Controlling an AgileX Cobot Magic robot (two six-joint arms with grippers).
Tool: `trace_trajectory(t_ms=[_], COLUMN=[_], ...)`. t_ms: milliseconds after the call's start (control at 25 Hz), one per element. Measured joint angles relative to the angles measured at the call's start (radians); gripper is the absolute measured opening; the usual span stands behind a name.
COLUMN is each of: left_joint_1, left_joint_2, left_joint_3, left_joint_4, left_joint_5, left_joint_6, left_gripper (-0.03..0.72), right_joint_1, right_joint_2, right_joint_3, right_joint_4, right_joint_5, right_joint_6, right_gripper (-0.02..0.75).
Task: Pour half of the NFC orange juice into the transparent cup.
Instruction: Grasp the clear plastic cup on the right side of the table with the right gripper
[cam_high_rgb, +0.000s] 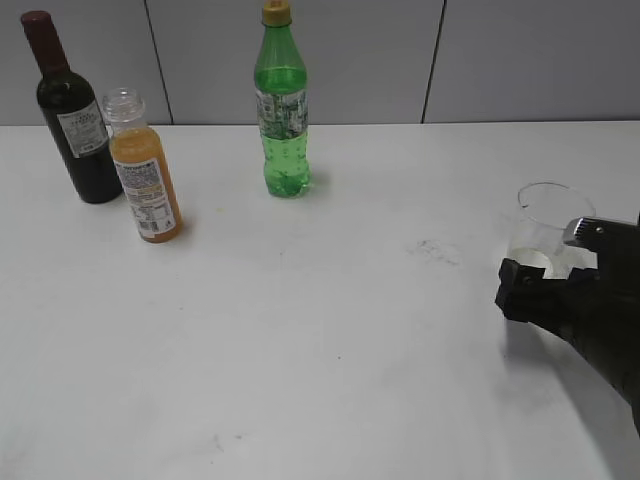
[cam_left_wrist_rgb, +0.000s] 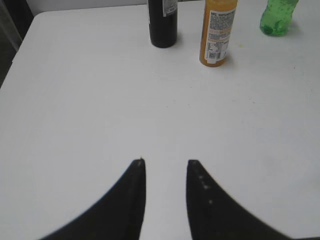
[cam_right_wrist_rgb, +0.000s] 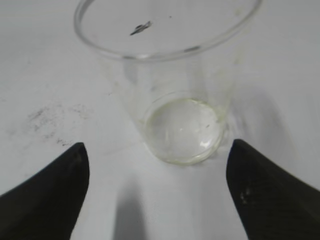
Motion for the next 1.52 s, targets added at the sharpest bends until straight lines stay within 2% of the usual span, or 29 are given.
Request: trace_trajectory(t_ms=[280,560,1120,1520], left_joint_1=[0.000,0.000,0.000,0.000], left_joint_2=[0.000,0.000,0.000,0.000], left_joint_3=[0.000,0.000,0.000,0.000], left_joint_4=[0.000,0.000,0.000,0.000], left_joint_5=[0.000,0.000,0.000,0.000], left_joint_6=[0.000,0.000,0.000,0.000], left_gripper=[0.229,0.229,0.229,0.228], right_joint_1=[-0.058,-0.109,-0.132,-0.134], right_joint_2=[0.002,0.101,0.145,0.214], right_joint_3=[-0.010,-0.091,-0.154,-0.244], right_joint_4=[0.005,-0.141,-0.107,-0.140], right_joint_5=[0.000,0.000,0.000,-0.030], right_joint_6=[-0.001,-0.019,-0.114,-0.125], right_gripper=[0.675,0.675,0.667,0.666])
